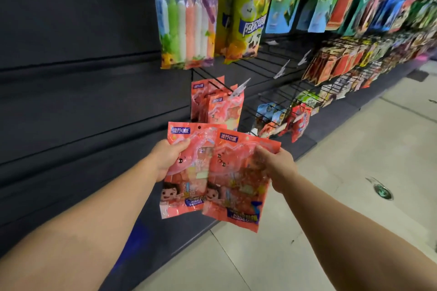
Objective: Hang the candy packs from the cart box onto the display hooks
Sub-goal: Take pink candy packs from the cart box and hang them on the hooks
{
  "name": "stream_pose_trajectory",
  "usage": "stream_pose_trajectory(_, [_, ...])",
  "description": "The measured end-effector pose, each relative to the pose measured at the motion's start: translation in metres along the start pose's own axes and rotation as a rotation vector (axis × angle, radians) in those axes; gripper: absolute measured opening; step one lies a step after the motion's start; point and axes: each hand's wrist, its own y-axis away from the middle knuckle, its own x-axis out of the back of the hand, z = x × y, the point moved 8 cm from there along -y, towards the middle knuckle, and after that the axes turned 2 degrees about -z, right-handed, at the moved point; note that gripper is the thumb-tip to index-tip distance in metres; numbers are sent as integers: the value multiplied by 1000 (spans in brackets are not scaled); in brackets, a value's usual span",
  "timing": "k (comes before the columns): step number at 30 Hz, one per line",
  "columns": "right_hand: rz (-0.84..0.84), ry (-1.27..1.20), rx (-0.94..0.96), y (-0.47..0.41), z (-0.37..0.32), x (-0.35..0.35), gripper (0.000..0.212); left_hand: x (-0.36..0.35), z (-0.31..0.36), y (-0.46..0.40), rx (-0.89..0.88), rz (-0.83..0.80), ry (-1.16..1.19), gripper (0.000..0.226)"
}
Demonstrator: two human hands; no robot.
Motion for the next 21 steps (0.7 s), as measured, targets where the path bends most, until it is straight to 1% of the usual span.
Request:
stream_pose_trajectory(1, [-15, 11, 1, -15, -1, -2, 26, 0, 2, -7, -3, 20, -3, 13])
stream_pose_trajectory(4, [-48, 35, 25, -60, -11, -5, 16, 0, 7, -27, -21, 104, 5, 13])
stream_pose_trajectory(8, [-178, 103, 29, -117, -31, -11, 19, -4, 11, -43, -7, 235, 13, 13])
stream_pose_trajectory(11, [-278, 125, -1, -154, -44, -15, 17, -5, 12, -47, 35, 318, -9, 24])
stream_pose_trajectory(13, [-344, 113, -4, -172, -50, -22, 17, -4, 11, -43, 48, 372, 1, 27])
stream_pose_trajectory(17, [-442, 151, 22, -199, -55, -34, 18, -11, -2, -38, 71, 434, 74, 21])
stream_pose_trajectory(21, [-492, 147, 41, -214, -63, -42, 18, -28, -9, -42, 102, 468, 88, 29])
